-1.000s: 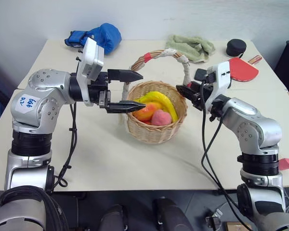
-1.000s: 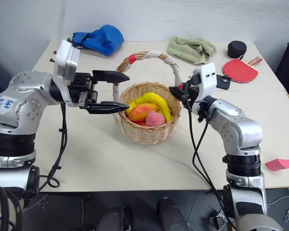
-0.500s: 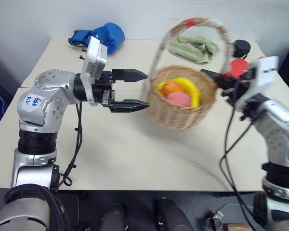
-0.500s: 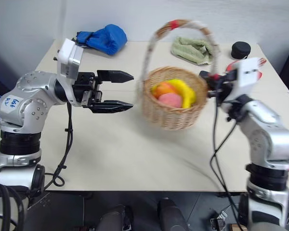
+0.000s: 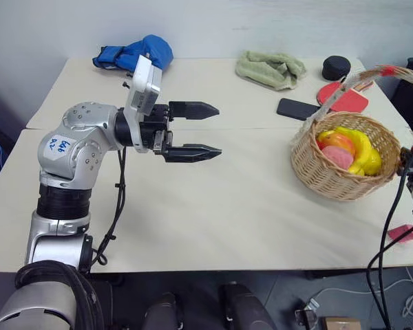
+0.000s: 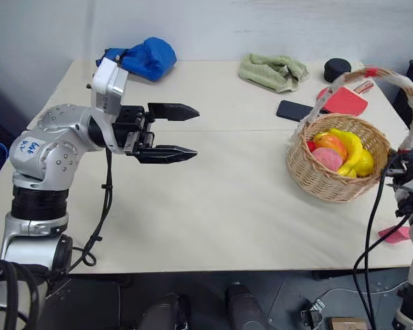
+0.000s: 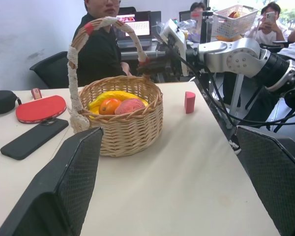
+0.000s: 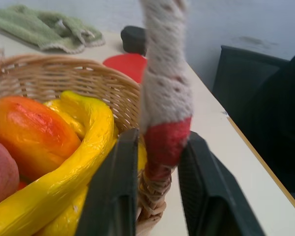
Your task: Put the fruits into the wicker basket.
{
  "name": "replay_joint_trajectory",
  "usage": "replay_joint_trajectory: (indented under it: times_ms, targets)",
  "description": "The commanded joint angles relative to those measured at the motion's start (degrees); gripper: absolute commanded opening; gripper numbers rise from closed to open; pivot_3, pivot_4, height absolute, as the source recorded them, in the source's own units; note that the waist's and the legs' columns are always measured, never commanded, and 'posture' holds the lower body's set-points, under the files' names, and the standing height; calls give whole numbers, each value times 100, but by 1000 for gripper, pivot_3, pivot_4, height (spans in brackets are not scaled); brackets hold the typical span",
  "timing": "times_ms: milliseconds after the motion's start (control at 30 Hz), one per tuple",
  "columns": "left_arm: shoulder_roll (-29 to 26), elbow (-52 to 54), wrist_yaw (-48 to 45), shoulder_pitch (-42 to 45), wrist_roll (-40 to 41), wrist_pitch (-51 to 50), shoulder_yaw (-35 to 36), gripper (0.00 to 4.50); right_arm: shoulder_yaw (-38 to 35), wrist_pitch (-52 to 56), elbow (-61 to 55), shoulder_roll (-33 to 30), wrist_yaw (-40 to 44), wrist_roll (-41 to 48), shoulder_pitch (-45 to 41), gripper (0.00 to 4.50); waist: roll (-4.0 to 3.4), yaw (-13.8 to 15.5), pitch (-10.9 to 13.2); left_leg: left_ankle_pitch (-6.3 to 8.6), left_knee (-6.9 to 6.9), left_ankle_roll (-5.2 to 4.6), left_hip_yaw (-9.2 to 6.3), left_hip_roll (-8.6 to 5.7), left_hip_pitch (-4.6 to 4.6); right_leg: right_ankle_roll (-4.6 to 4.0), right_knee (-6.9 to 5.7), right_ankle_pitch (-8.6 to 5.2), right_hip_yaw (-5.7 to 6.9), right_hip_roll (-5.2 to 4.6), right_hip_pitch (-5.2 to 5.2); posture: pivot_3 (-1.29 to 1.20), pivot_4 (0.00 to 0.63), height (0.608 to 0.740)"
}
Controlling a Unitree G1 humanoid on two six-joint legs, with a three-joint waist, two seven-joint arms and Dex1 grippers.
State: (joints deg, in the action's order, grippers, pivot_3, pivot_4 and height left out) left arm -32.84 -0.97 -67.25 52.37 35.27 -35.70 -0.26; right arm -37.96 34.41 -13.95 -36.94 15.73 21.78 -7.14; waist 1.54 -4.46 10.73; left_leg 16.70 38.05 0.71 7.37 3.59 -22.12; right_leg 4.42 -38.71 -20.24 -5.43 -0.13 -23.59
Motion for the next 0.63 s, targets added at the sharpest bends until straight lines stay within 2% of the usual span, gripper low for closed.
replay_joint_trajectory:
  times_ms: [33, 167, 233, 333, 433, 633]
  targets:
    - [-19, 29, -83, 173, 85, 17, 82, 4500, -545, 394, -604, -267, 167, 264, 350, 2476, 0, 7, 0, 0, 0, 0, -1, 0, -1, 0, 1, 0, 0, 0, 0, 0, 150, 740]
    - [-38, -49, -145, 169, 48, 47, 89, 4500, -1170, 1173, -1174, -691, 635, 596, 1121, 3880, -1, 28, 0, 0, 0, 0, -4, 0, 1, 0, 5, 0, 2, 0, 6, 0, 150, 740]
    - [-84, -82, -193, 142, 30, 62, 99, 4500, -2043, 1884, -1404, -1135, 1310, 1159, 1570, 4480, -5, 59, 1, 0, 0, 0, -5, 0, 1, 0, 8, 0, 2, 1, 10, 0, 150, 740]
    - [-133, -126, -253, 121, 8, 100, 93, 4500, -3320, 2858, -1399, -1798, 2483, 2151, 2092, 4480, -15, 92, 2, 1, -3, -2, 0, 0, 4, 1, 18, 0, -6, 6, 12, 0, 150, 740]
    - [-189, -177, -336, 139, 5, 125, 86, 4500, -4341, 3058, -720, -2277, 3504, 2174, 2817, 4480, -9, 111, 5, 3, -6, -1, -10, 6, 8, 2, 39, 3, -12, 25, 29, 0, 150, 740]
    - [-223, -253, -461, 171, -67, 186, 22, 4500, -4781, 3120, -213, -2562, 3890, 2224, 2979, 4480, 8, 114, 4, 22, -6, -24, -26, 6, 11, 12, 100, 14, 2, 21, 74, 0, 150, 740]
